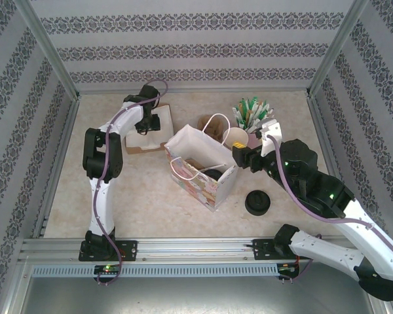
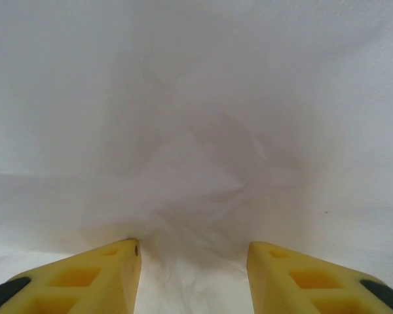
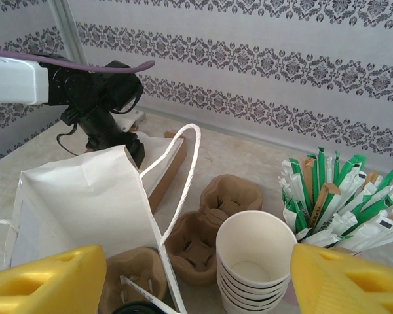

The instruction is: Pack the takeout coffee

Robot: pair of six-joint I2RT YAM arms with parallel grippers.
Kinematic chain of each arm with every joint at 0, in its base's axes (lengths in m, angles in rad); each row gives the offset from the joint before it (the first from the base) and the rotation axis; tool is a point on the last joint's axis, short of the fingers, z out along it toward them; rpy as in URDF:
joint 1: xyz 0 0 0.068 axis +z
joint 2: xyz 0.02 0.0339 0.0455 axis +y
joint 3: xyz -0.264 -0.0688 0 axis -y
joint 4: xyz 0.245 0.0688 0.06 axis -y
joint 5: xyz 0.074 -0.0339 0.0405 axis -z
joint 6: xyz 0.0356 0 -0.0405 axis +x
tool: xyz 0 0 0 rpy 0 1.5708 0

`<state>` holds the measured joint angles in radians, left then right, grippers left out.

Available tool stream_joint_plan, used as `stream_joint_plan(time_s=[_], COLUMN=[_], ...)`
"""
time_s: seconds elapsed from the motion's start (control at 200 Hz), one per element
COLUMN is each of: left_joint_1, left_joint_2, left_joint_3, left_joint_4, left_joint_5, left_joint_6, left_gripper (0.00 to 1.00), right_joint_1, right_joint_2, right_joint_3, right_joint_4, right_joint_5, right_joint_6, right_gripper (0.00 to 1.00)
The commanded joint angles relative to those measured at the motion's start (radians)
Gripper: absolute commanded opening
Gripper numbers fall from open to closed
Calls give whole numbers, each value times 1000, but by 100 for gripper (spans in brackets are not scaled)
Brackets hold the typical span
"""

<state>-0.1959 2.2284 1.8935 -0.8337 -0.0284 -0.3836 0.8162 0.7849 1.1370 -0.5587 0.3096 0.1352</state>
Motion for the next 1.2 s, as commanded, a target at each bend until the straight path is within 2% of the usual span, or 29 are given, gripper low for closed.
stream_joint_plan(time_s=[0.0,0.11,0.275,0.38,0.525,0.644,0.784,0.899,1.014,1.194], left_joint_1=[6,6,6,6,7,4,4,4,3,-1], left_joint_2=[10,1,-29,-54,-126,-260,-480,-683,-883,-1119], left_joint_3=[30,38,36,41,34,-37,-172,-313,-437,-519], left_joint_4=[-43,-50,-36,-34,-28,27,140,261,364,381], left_joint_5=[10,16,36,42,60,66,83,167,315,411], left_joint_6=[18,19,32,47,76,115,134,148,172,181], left_gripper=[42,33,9,0,0,0,0,0,0,0], right_joint_1=[11,12,11,11,11,12,12,12,12,19], right_joint_2=[-18,-23,-29,-45,-56,-63,-84,-71,-26,82], right_joint_3=[-4,-2,14,18,17,12,-23,-34,-24,44], right_joint_4=[-15,-20,-33,-28,-15,20,121,213,281,362], right_joint_5=[15,17,23,24,-39,-63,-233,-334,-433,-502], right_joint_6=[14,10,-33,-65,-163,-295,-443,-473,-501,-482], right_gripper=[75,74,74,74,79,80,86,89,90,90])
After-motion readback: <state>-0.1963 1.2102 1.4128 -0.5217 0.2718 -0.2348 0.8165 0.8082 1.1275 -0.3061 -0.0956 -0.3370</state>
